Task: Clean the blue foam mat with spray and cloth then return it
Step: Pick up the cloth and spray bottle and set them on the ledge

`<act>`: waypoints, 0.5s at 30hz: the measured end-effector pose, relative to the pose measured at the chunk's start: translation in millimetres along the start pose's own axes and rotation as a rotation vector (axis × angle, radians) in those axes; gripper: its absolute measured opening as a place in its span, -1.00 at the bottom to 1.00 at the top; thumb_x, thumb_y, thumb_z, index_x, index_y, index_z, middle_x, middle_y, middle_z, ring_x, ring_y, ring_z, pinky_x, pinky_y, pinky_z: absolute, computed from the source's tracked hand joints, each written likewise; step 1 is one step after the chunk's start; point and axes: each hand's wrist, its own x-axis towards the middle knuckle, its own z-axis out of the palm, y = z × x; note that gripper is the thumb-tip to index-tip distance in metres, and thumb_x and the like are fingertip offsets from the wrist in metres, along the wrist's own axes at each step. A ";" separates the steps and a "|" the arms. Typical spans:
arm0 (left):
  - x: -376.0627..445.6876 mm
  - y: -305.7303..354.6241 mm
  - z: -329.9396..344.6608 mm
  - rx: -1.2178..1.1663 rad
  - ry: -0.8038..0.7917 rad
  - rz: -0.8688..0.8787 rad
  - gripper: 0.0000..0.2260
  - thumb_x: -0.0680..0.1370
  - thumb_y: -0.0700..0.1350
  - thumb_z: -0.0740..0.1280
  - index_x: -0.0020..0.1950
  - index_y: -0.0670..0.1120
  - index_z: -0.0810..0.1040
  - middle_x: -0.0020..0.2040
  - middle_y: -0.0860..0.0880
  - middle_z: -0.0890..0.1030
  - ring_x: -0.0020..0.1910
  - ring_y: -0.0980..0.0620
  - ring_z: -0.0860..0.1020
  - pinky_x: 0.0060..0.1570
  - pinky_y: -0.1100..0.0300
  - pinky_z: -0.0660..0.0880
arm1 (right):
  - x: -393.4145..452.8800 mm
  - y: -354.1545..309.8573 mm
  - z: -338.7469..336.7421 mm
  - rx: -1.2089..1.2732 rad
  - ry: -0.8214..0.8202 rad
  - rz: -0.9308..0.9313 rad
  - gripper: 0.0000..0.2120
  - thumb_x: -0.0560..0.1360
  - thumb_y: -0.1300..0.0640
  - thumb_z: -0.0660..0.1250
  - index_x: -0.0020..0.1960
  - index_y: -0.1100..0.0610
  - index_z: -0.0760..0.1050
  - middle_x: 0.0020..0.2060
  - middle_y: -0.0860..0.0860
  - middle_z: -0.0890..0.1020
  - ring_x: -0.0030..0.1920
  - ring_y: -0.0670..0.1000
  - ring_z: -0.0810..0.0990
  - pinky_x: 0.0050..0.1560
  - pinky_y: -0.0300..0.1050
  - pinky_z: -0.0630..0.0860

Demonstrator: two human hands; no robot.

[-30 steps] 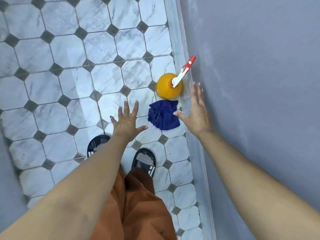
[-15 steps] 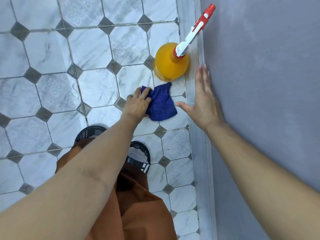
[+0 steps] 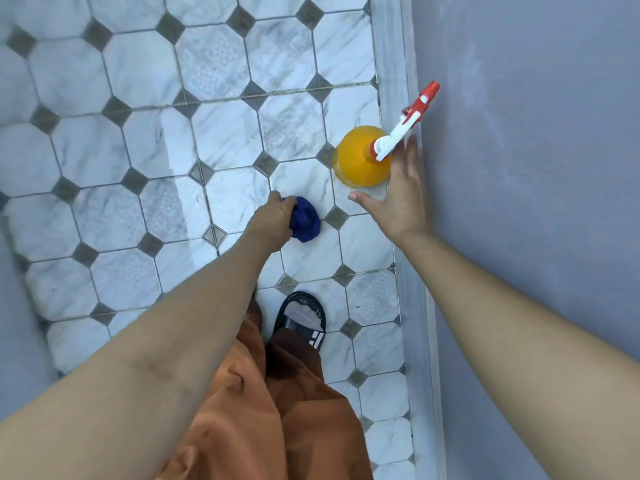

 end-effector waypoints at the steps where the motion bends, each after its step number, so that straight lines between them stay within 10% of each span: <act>1: 0.6 -5.0 -6.7 -0.045 0.002 -0.003 -0.59 0.46 -0.19 0.41 0.24 -0.22 0.37 0.15 -0.22 0.32 -0.18 -0.26 0.54 -0.30 0.00 0.52 | 8.7 -6.4 1.3 0.149 0.029 0.081 0.01 0.32 -0.18 0.53 0.58 0.04 0.04 0.56 0.07 0.14 0.55 0.11 0.12 0.45 0.01 0.23; 7: -11.2 -31.7 -41.2 -0.172 0.035 -0.052 -0.53 0.48 0.17 0.37 0.13 -0.18 0.38 0.02 -0.14 0.38 -0.11 -0.13 0.46 -0.24 0.13 0.36 | 34.3 -36.1 2.9 0.480 0.126 0.337 -0.61 0.47 -0.10 0.41 0.25 0.01 0.52 0.14 -0.05 0.62 0.16 0.01 0.58 0.18 -0.10 0.50; 15: -94.3 -21.8 -160.3 -0.296 0.136 -0.110 -0.77 0.44 -0.29 0.27 -0.04 -0.10 0.27 0.06 -0.22 0.40 -0.17 -0.17 0.45 -0.26 0.07 0.36 | -32.7 -103.6 -90.1 0.409 -0.035 0.269 -0.80 0.57 0.00 0.33 0.18 -0.02 0.53 0.00 -0.01 0.61 0.03 0.06 0.57 0.00 -0.09 0.48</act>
